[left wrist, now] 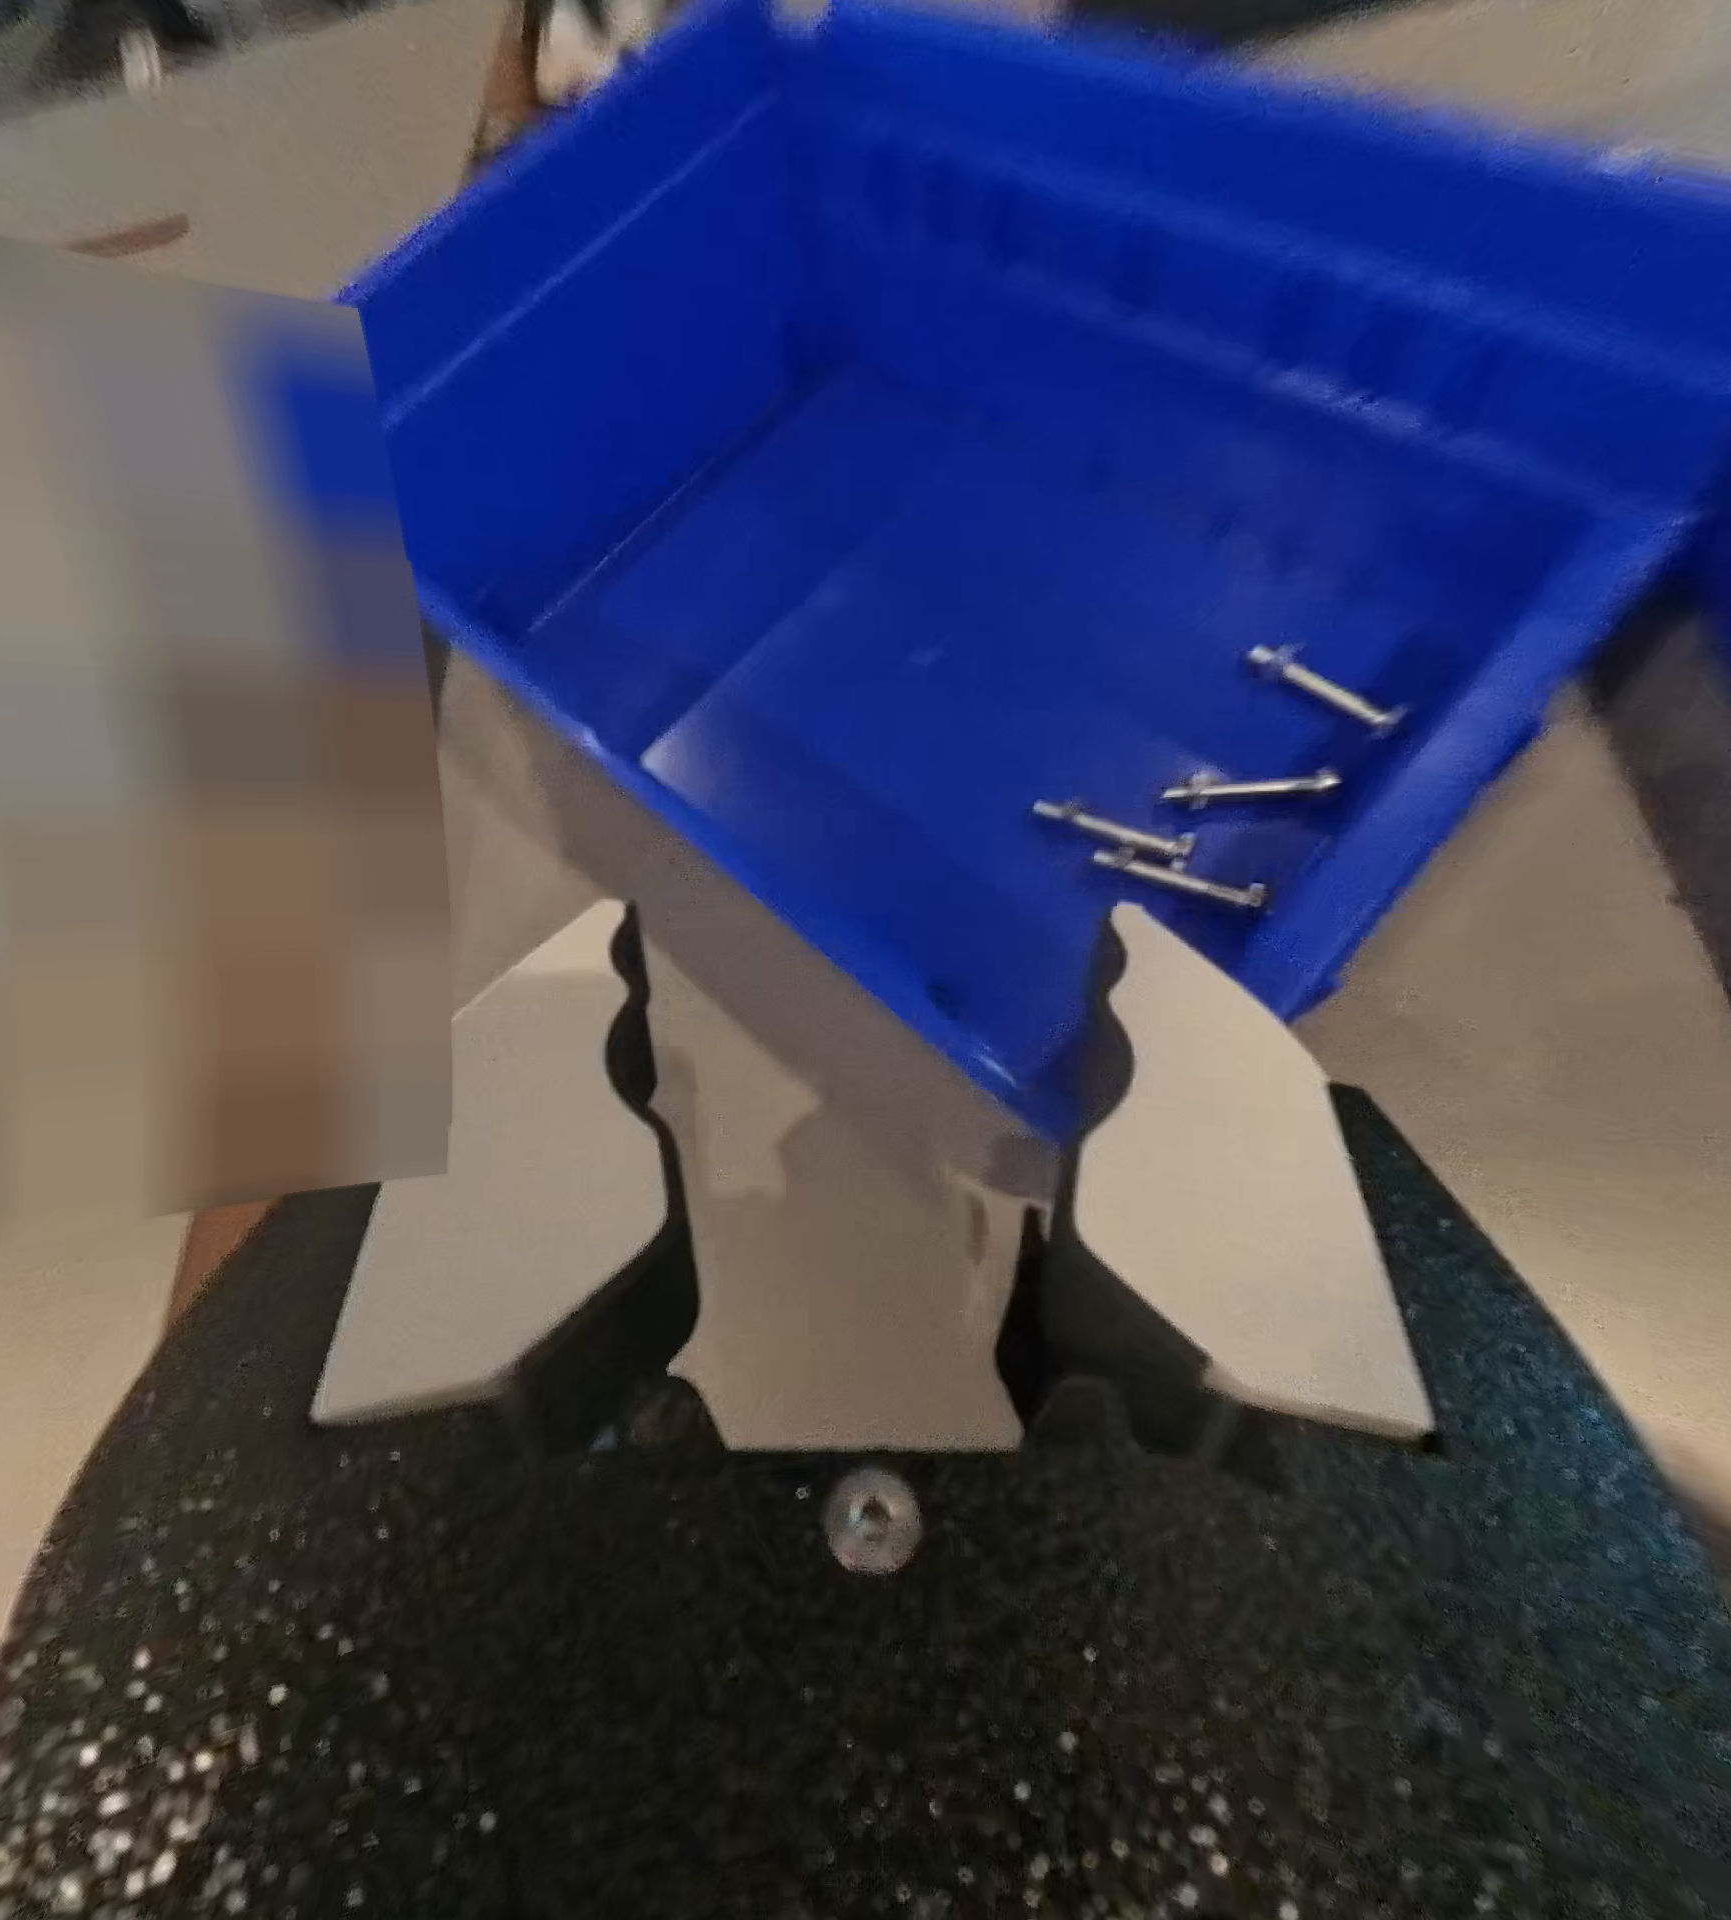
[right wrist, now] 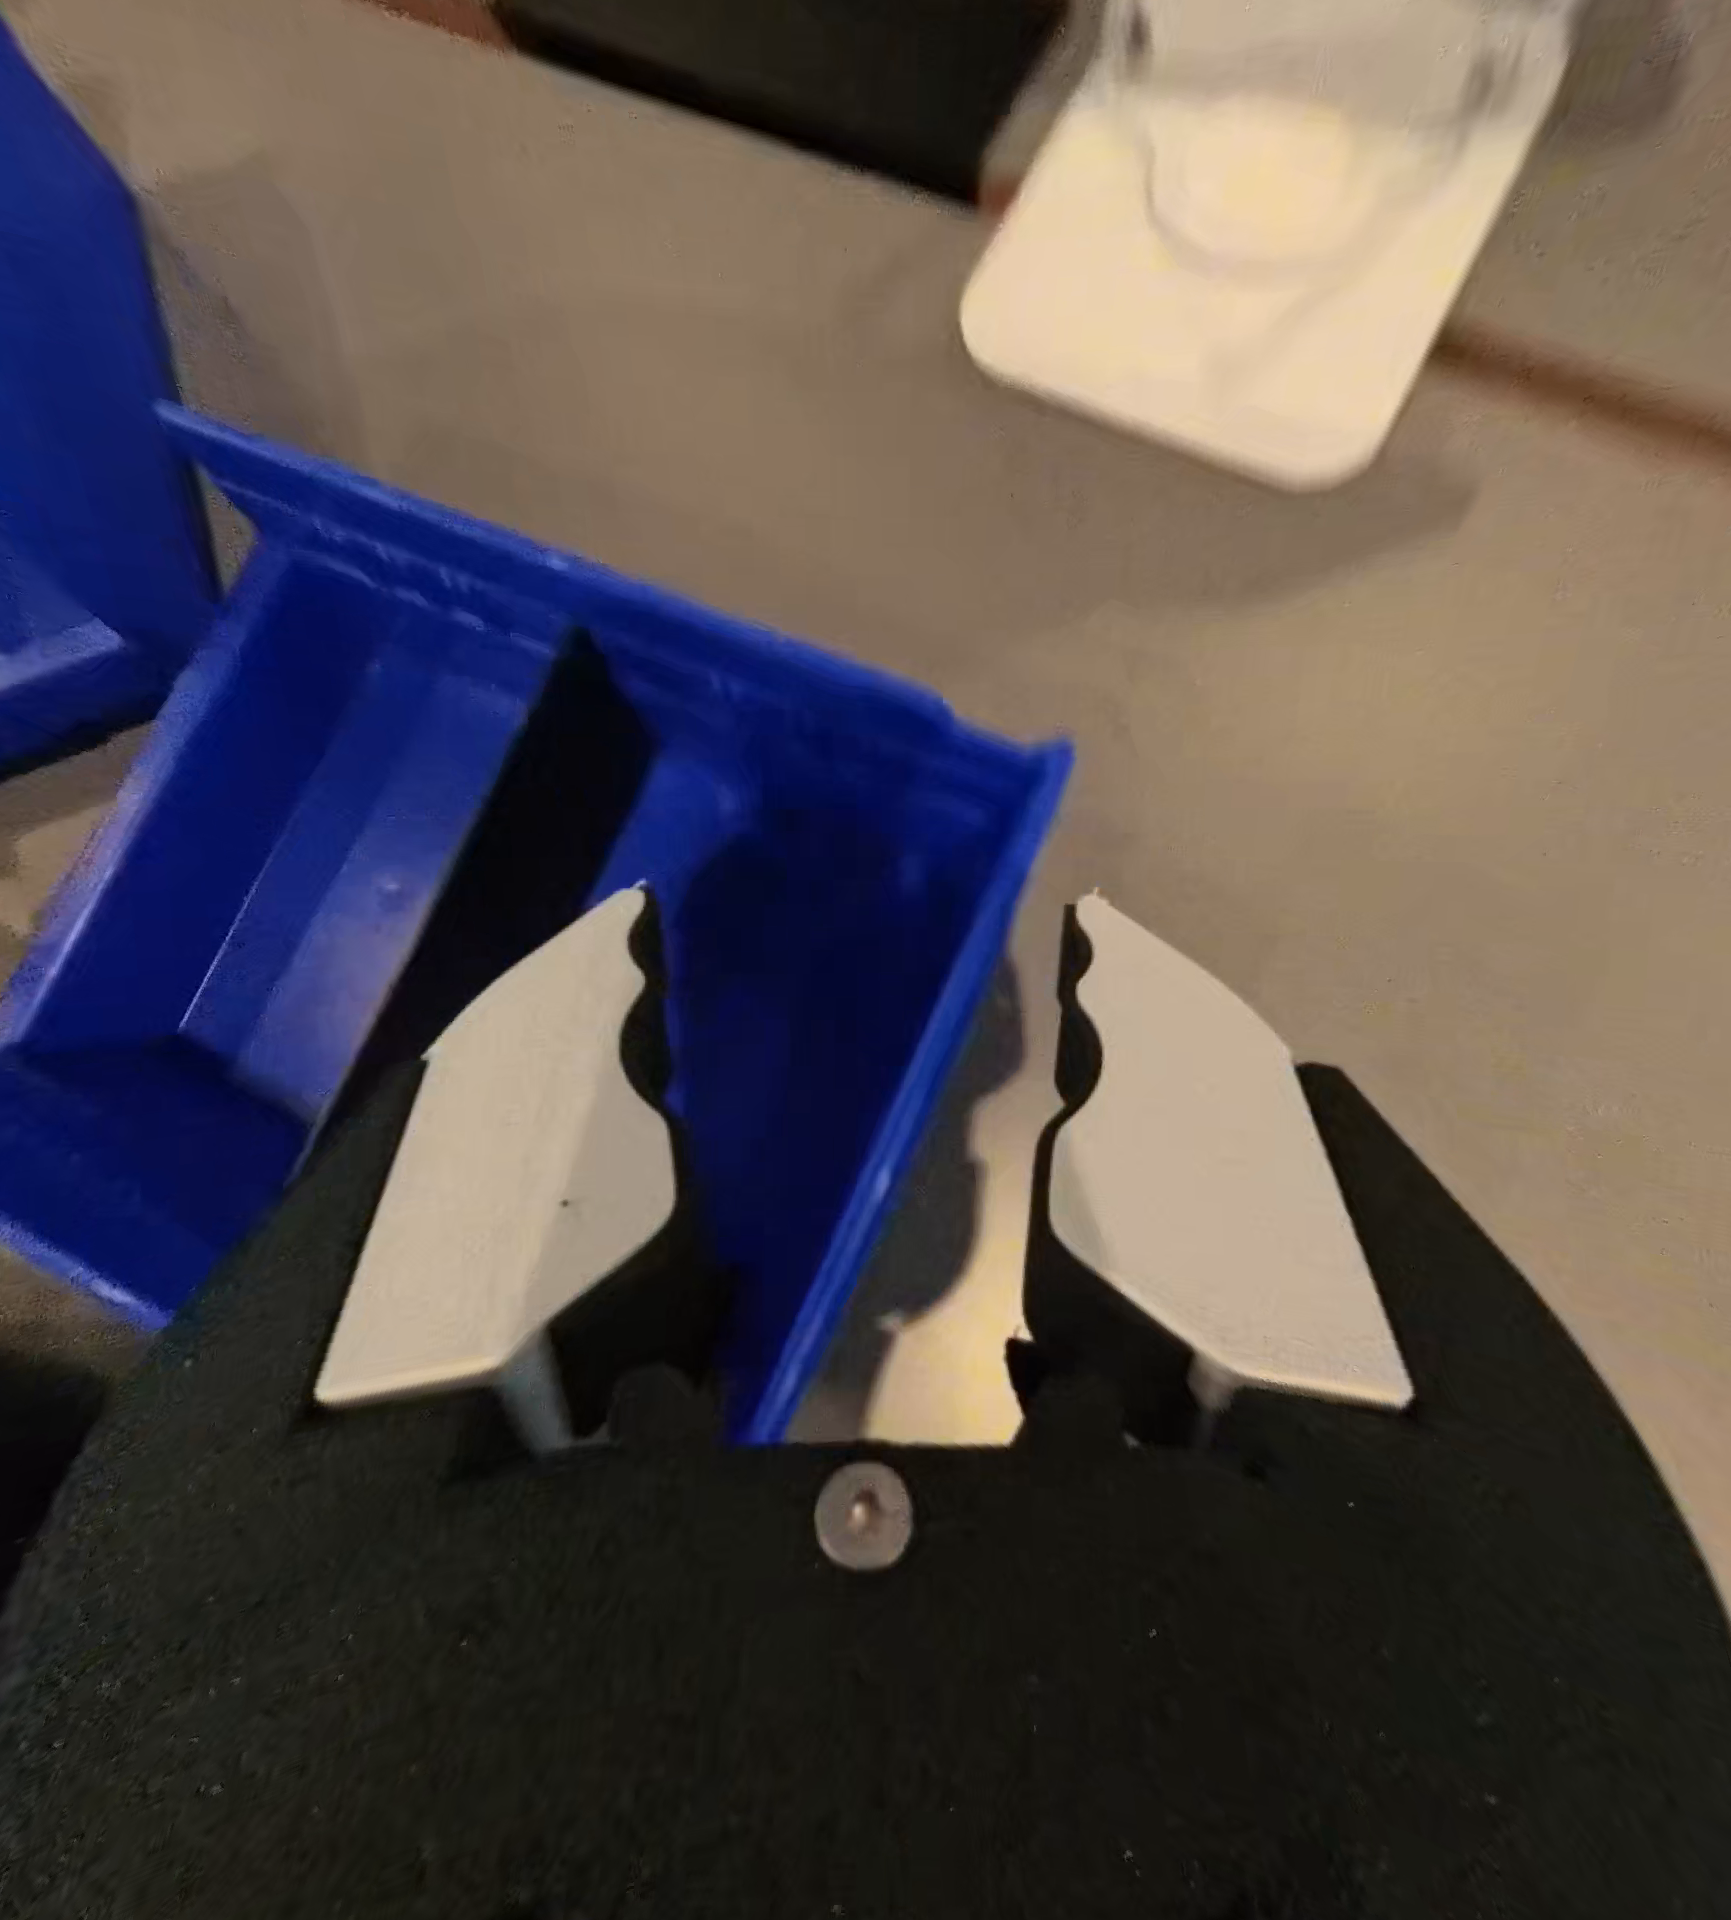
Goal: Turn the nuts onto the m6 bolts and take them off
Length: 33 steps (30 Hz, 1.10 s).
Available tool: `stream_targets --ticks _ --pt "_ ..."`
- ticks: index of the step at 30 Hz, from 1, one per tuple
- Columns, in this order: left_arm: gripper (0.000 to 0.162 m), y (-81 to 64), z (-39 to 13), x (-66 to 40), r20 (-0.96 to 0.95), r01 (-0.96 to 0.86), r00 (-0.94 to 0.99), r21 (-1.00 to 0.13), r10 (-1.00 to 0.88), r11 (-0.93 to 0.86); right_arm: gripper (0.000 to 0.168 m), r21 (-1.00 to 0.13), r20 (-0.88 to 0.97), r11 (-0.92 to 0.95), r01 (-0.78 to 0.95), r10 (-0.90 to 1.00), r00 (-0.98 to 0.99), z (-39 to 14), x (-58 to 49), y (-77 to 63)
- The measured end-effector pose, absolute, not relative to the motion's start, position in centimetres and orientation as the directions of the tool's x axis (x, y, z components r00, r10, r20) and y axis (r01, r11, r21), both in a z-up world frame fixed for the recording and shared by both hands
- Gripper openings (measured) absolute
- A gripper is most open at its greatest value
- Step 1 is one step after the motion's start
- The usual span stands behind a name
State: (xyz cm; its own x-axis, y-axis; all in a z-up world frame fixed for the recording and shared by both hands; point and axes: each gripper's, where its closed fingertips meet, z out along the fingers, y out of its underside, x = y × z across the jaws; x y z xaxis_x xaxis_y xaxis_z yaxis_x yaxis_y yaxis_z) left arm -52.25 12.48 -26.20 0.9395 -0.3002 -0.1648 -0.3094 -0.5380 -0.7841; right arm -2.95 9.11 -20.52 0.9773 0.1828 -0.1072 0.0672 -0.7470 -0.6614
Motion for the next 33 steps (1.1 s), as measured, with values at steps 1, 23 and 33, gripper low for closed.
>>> stream_targets --ticks 1,23,33 --pt "0.080 12.7 -26.4 -52.3 -0.147 -0.285 0.949 -0.776 -0.278 -0.563 0.071 -0.634 -0.155 -0.773 0.025 0.159 0.975 -21.8 -2.4 8.0" --pt "0.057 12.6 -21.3 -51.2 -0.293 -0.342 0.939 -0.848 -0.180 -0.405 0.011 -0.189 0.011 -0.739 0.646 0.657 0.754 -27.1 13.6 8.1" --pt "0.062 12.7 -20.7 -48.3 -0.275 -0.362 0.920 -0.867 -0.279 -0.341 0.052 -0.509 0.214 -0.842 0.178 0.076 0.974 -19.7 21.1 6.3"
